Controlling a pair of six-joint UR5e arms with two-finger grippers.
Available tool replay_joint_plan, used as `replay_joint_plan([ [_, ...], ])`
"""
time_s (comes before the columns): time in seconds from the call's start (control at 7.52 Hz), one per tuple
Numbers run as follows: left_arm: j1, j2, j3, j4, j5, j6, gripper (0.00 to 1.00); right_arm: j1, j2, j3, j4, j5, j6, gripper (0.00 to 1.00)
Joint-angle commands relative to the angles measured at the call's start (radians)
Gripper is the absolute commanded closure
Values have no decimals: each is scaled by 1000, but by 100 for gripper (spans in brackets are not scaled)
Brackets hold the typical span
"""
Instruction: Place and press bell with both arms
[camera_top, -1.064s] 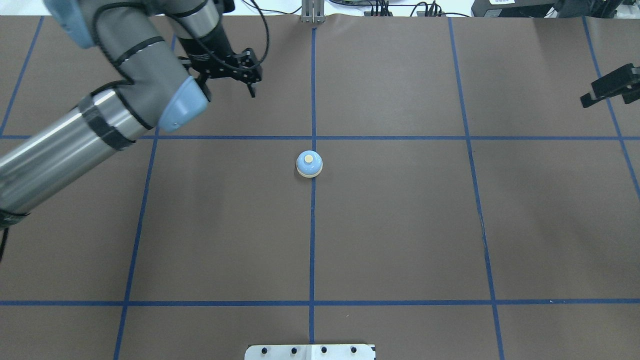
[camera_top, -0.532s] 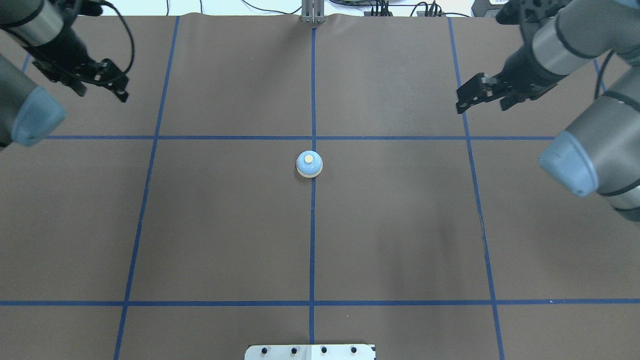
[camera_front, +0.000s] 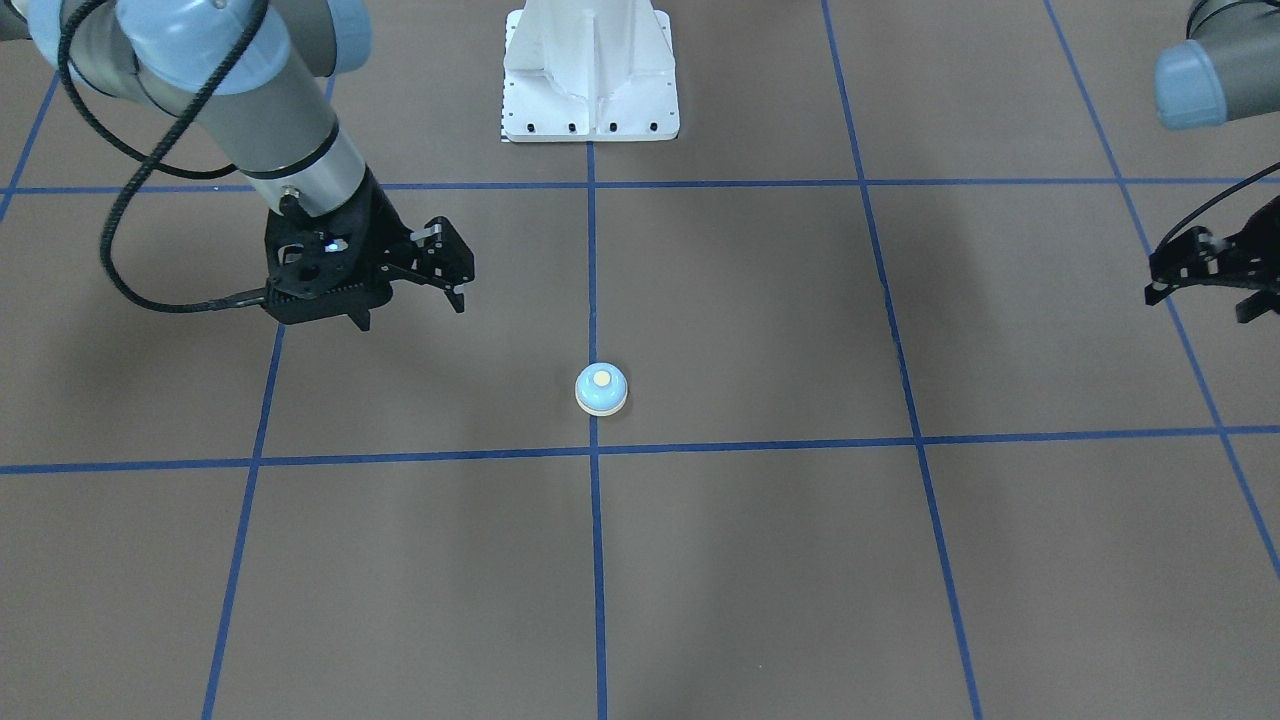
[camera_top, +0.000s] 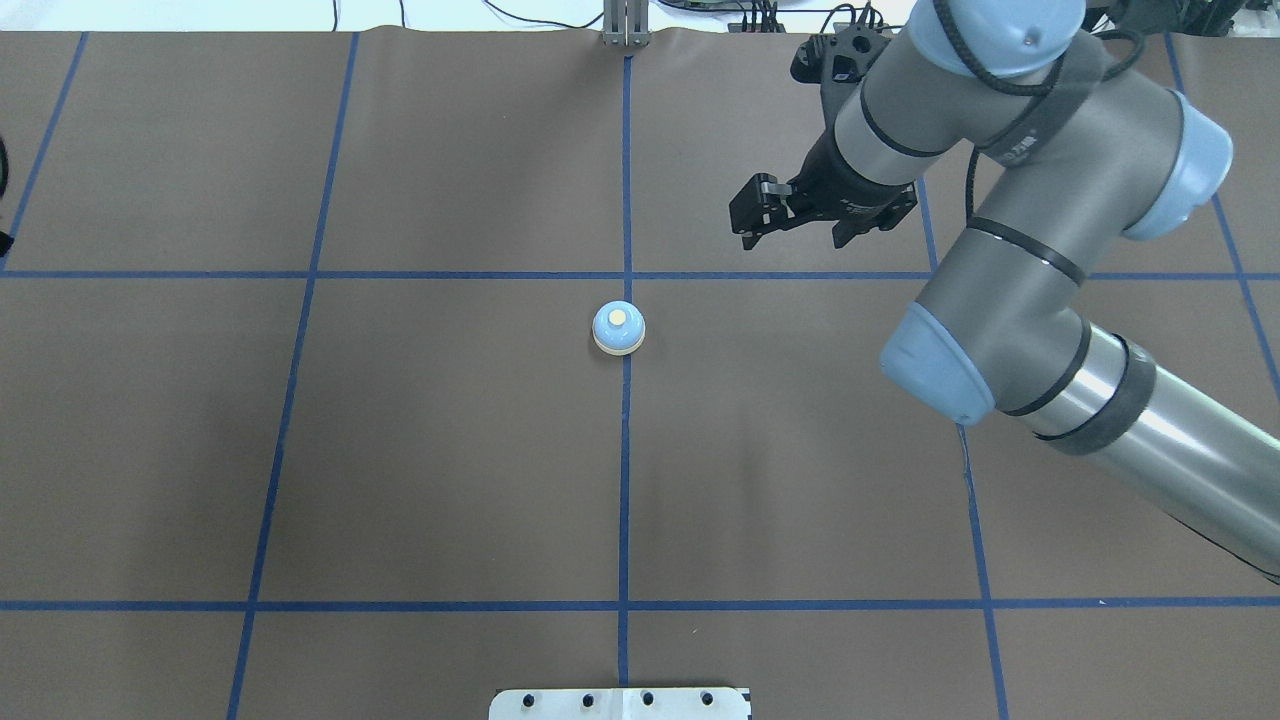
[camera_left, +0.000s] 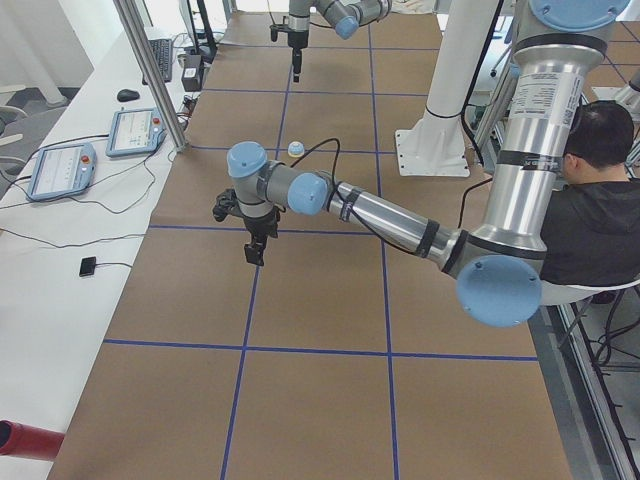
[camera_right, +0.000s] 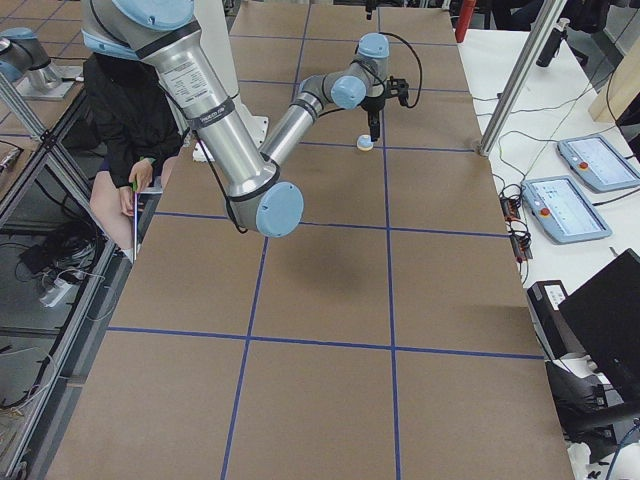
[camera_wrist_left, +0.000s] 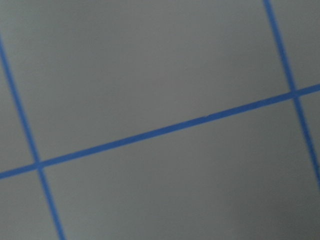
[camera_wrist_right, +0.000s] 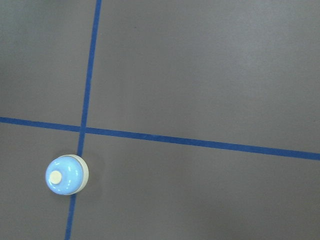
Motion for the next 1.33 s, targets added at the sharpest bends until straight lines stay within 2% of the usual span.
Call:
replay_joint_plan([
  [0.0, -50, 209, -76, -118, 0, 17, 0, -61, 149, -133, -35, -59, 69, 0],
  [0.13, -58, 297, -73, -239, -1, 17, 0, -88, 229, -231, -36, -78, 113, 0],
  [0.27, -64, 340, -73, -278, -1, 18, 0, -108, 304, -326, -35, -96, 116, 0],
  [0.4, -96, 345, -72, -269, -13, 48, 0, -134, 352, -394, -30, -115, 121, 1],
  [0.53, -134, 344, -43, -224, -12, 175, 0, -172, 386, -460, -27, -156, 127, 4],
  [0.66, -179, 331, -38, -161, -12, 238, 0, -198, 392, -505, 11, -182, 127, 24],
  [0.93, -187, 331, -38, -156, -13, 247, 0, -207, 385, -585, 63, -201, 116, 90],
  [1.06, -187, 331, -38, -154, -13, 247, 0, -207, 384, -592, 63, -199, 115, 100],
  [1.2, -187, 331, -36, -156, -13, 247, 0, -207, 386, -593, 65, -198, 106, 100],
])
